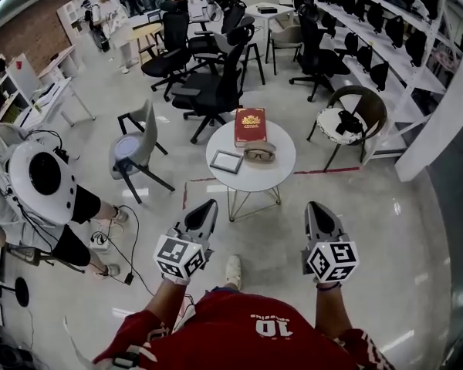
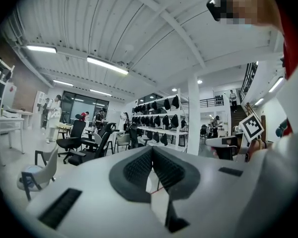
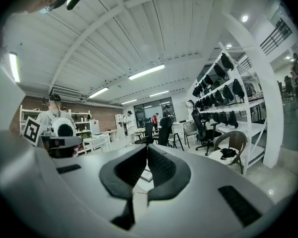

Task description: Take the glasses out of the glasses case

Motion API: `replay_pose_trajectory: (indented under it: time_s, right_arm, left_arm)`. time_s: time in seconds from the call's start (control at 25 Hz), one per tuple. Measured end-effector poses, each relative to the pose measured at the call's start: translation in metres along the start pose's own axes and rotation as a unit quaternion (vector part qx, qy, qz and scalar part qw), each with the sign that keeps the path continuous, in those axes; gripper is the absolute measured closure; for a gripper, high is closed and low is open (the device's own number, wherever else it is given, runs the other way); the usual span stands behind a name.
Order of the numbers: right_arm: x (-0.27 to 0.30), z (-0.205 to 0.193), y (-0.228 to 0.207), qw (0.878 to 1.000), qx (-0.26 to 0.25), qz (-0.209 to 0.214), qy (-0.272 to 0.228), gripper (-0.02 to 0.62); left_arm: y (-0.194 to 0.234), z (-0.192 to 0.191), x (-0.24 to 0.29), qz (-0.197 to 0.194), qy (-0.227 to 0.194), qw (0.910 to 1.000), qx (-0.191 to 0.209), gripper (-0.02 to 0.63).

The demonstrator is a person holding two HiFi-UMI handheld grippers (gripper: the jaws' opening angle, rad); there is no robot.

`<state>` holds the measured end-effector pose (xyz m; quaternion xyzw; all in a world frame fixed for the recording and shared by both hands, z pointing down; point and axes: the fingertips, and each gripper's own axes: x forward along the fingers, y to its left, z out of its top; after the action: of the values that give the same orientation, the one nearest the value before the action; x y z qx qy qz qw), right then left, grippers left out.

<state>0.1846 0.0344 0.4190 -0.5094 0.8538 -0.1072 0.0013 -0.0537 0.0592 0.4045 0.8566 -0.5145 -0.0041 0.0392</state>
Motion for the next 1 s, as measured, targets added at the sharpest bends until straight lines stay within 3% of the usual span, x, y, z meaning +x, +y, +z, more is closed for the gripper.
replay_pose_trajectory:
  time_s: [1.0]
  right_arm:
    - [0.187,0.045,0.006,1.0,-0.012,-0.026,-0.004,0.577]
  left_arm:
    - [0.159,0.034,0.127,-0.044,-0.009,0.999,-0.008,0.597]
